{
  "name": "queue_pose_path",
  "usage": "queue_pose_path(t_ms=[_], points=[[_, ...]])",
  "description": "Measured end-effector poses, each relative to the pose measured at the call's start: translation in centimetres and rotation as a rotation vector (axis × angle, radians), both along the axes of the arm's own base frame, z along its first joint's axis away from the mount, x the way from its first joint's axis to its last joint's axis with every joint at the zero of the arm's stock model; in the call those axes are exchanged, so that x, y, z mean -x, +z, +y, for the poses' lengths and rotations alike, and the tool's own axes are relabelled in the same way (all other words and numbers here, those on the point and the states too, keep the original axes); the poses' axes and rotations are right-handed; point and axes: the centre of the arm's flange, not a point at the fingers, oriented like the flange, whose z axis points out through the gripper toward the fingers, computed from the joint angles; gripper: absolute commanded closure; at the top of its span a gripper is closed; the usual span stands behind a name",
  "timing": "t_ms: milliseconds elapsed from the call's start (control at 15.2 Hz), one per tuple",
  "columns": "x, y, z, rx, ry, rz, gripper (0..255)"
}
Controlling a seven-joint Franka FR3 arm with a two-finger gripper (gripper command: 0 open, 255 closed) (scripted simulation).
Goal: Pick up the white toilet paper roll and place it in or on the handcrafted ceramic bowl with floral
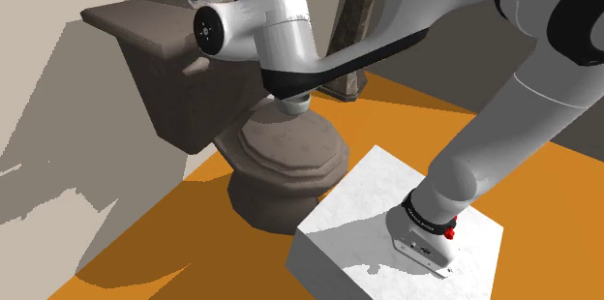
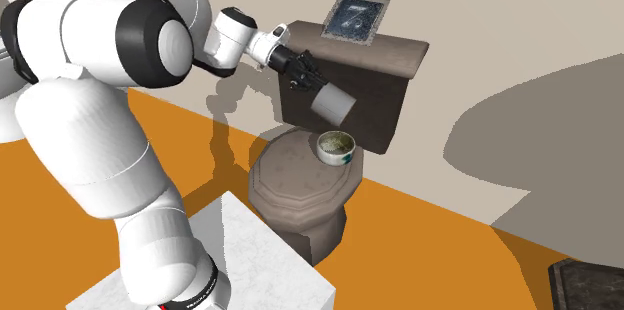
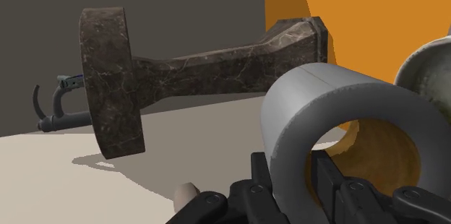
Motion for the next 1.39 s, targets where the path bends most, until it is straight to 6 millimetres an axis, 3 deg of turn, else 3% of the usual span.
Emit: queue_pose_path(t_ms=[1386], points=[[-0.4,-10.3,-0.1,0.001,0.002,-0.001,255]])
